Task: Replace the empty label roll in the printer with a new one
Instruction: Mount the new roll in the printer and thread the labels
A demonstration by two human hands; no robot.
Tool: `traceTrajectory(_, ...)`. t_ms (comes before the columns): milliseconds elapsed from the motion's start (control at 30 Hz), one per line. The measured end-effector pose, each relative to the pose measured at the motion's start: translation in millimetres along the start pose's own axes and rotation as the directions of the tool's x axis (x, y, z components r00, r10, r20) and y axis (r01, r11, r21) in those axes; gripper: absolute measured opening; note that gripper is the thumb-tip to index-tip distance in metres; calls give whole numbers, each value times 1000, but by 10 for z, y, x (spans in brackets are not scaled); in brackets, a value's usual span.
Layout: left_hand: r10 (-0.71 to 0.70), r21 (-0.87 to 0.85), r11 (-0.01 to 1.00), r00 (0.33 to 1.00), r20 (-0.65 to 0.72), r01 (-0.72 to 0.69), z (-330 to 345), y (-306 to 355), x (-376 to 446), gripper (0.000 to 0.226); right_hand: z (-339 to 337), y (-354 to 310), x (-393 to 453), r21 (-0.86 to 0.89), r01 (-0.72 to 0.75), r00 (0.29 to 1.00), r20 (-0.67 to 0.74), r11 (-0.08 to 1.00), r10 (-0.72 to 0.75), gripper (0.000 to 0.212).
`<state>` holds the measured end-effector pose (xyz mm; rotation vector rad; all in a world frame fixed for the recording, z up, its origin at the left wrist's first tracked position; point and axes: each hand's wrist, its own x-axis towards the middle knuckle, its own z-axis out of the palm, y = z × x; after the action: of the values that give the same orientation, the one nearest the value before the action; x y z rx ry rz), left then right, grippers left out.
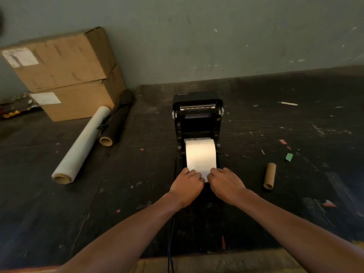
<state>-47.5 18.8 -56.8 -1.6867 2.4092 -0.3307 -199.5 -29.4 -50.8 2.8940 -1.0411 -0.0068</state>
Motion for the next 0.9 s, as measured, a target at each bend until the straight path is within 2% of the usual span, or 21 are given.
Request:
traceTrajectory(300,-71,-77,995,995,-67,66,67,111,-164,19,-6,-101,-109,-38,-55,998,10,998,55,26)
traceTrajectory(467,-192,-182,970,970,-148,164,149,54,-274,12,17,-122,-143,-37,-76,997,10,996,76,29)
traceTrajectory(900,-187,-150,975,968,-169,162,146,85,-373,17,108,-150,-245,-54,-70,998,6,996,70,30)
